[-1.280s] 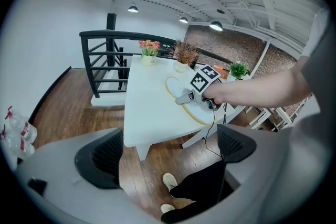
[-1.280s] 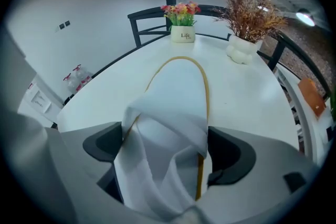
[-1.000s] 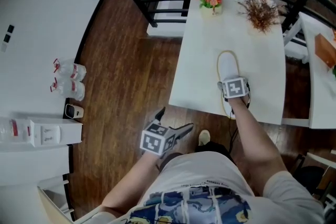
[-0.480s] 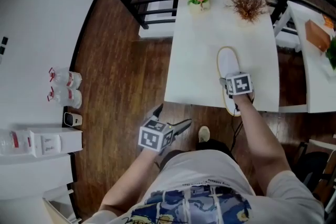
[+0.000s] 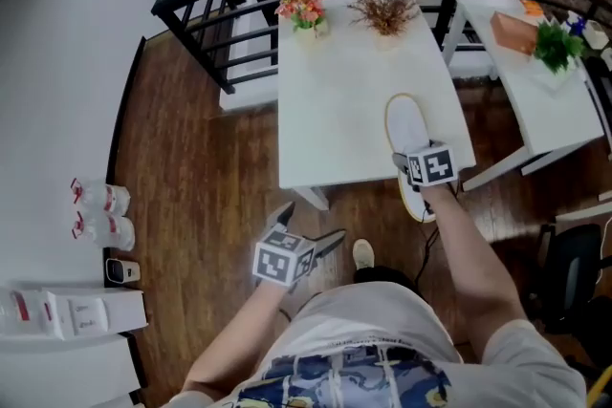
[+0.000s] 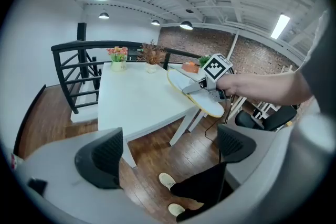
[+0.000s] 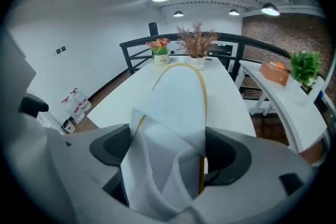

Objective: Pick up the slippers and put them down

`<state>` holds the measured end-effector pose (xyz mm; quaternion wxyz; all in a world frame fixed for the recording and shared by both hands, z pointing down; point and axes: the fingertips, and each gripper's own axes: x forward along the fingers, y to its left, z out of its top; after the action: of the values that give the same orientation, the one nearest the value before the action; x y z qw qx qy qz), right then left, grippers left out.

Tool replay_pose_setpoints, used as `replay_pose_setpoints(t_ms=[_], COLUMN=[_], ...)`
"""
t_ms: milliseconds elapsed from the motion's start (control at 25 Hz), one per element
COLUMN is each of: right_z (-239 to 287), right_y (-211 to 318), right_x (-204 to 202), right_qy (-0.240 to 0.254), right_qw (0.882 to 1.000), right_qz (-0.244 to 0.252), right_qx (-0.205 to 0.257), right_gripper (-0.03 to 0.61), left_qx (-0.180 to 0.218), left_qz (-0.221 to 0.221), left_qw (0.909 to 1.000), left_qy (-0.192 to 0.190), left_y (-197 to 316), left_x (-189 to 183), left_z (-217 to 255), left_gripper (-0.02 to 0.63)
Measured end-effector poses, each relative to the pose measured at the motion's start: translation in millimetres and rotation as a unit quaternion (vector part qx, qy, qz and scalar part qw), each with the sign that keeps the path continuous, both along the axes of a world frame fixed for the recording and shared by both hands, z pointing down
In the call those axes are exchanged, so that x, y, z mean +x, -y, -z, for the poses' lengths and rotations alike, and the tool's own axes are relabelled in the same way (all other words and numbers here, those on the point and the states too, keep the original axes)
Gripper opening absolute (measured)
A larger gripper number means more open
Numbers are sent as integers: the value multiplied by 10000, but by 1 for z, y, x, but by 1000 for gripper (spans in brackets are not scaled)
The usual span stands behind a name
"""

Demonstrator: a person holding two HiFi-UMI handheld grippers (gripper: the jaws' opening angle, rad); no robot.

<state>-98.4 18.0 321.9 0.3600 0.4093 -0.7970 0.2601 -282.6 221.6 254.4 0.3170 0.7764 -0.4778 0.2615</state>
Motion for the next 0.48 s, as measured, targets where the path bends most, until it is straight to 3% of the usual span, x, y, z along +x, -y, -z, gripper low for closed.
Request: replay_pose_setpoints(t_ms=[200,480], right_z=[27,35], right_y=[-89,-197], right_x=[34,82], right_qy=[-61,-237], right_qw=[9990,9966], right_qz=[-398,-789], right_qx=[168,66], right_gripper=[423,423], left_qx=[246,196], left_qz=[-352,-593], left_qw=[9991,9980], left_qy=[30,-113], left_y=[-66,-133], left_x=[3,17], left_z=[5,-4], left_gripper=[558,558])
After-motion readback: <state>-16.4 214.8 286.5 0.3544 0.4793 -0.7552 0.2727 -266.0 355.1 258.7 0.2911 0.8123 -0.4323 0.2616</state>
